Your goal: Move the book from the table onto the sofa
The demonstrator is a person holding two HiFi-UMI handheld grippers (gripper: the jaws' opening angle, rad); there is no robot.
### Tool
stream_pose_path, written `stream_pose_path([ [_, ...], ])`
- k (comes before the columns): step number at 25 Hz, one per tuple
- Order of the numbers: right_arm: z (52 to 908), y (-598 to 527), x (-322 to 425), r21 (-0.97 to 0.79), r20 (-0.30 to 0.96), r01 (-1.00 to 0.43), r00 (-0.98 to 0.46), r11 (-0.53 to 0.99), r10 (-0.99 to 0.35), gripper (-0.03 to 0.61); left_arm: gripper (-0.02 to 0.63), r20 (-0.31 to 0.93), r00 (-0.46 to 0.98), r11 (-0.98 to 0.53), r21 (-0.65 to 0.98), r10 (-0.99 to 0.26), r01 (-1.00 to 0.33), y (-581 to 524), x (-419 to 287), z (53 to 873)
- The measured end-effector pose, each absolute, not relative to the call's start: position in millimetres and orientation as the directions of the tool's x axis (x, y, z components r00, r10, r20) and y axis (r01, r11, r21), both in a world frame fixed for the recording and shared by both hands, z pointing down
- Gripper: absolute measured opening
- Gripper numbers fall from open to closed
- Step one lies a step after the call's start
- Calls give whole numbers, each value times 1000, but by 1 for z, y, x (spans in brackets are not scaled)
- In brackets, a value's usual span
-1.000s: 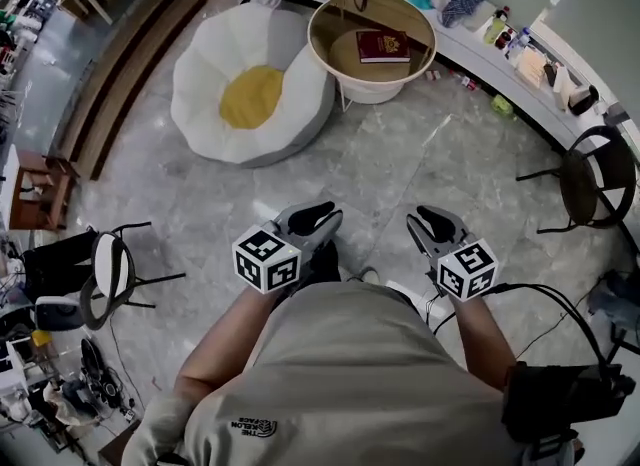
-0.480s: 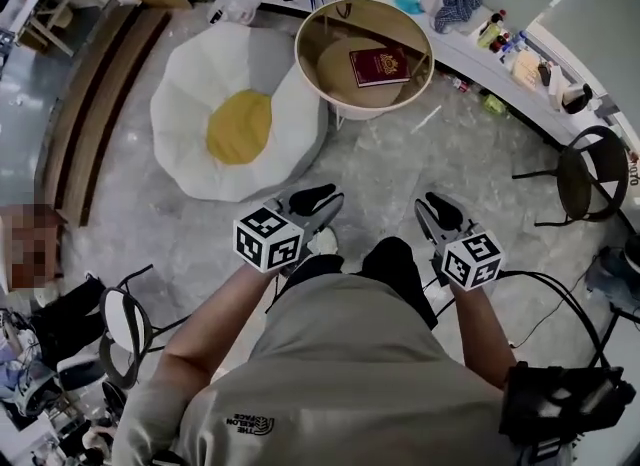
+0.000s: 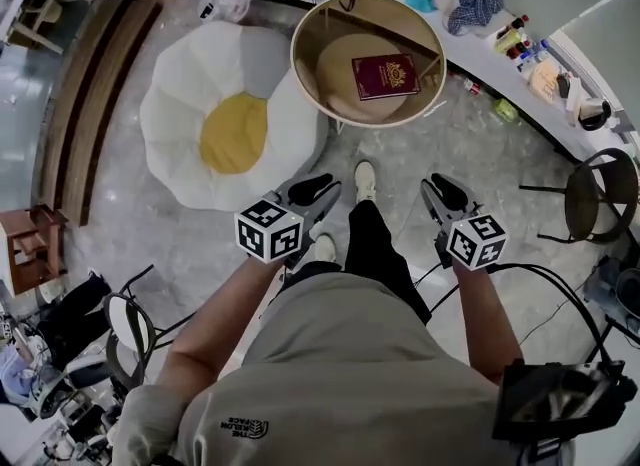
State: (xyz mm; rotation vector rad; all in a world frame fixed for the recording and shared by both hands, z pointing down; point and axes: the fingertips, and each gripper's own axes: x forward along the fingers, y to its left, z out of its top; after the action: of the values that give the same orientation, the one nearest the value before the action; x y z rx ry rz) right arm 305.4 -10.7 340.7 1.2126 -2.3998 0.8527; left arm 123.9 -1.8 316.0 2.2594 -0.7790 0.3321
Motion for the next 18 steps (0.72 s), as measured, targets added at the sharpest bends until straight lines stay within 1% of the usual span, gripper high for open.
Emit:
stream_pose_path([
  [5,398,-109,338,-435,542,-791,-611,430,-576,117,77,486,745,-480,571,-456,-666,-85,147,362],
  [8,442,-164,358,-481,574,-784,-620,393,-534,118,80,546,713,-441,560,-440,-701,-131,163,397],
  [13,514,-242,386,-513,618,-782,-622,354,-481,118,86,616,674,-375,560,-407,-739,-195,185,462],
  [18,579,-311,397,-522,641,-785,-620,335,-454,118,100,643,638,-282,576,-425,-768,-252,190,527],
])
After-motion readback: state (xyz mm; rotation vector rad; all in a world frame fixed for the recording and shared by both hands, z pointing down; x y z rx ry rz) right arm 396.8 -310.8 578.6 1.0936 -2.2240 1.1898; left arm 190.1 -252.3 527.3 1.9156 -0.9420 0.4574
